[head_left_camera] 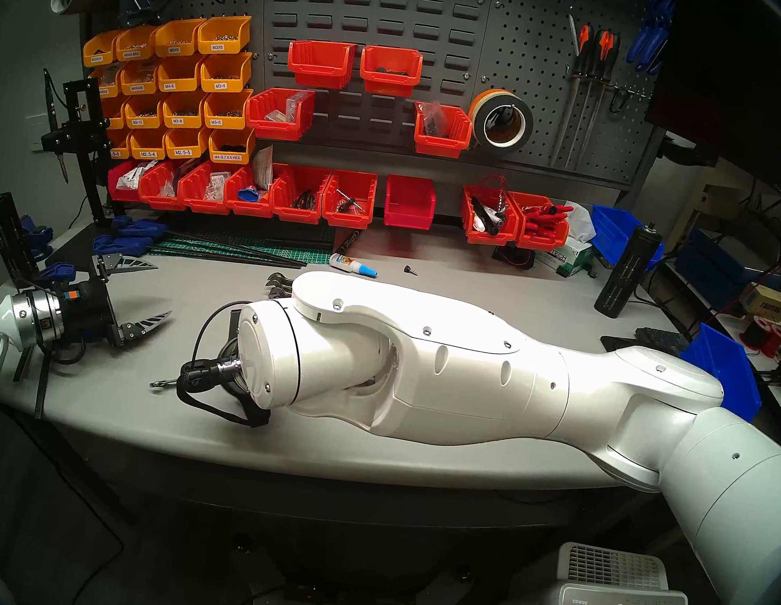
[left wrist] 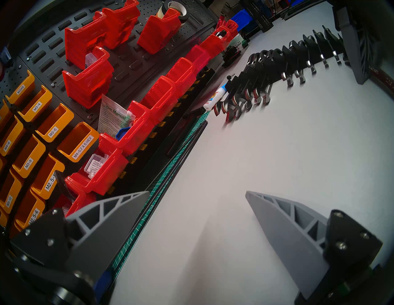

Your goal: Put the wrenches on the table into the correct slot in the case

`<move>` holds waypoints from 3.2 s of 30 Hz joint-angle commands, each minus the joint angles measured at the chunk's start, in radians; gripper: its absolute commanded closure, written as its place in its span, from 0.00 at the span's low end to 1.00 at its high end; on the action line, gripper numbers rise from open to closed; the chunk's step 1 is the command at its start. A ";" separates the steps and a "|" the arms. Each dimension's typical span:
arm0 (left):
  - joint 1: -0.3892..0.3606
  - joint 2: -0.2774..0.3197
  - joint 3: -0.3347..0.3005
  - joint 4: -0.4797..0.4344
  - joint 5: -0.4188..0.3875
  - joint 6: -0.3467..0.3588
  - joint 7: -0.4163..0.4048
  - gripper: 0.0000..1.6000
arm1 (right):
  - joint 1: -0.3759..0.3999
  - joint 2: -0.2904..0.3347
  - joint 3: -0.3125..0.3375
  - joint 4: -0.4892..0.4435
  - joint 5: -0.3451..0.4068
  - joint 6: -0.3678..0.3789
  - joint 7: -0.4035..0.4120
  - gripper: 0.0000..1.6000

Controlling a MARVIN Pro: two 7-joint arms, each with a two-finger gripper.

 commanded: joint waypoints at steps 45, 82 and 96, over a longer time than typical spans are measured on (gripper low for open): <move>-0.017 0.011 -0.017 -0.012 -0.014 0.003 0.004 0.00 | 0.118 -0.014 -0.020 0.050 -0.036 -0.004 0.100 1.00; -0.017 0.011 -0.016 -0.012 -0.012 0.002 0.004 0.00 | 0.211 -0.050 0.041 0.065 -0.036 -0.092 0.172 1.00; -0.017 0.011 -0.016 -0.012 -0.013 0.002 0.004 0.00 | 0.256 -0.030 0.062 0.071 -0.043 -0.095 0.190 1.00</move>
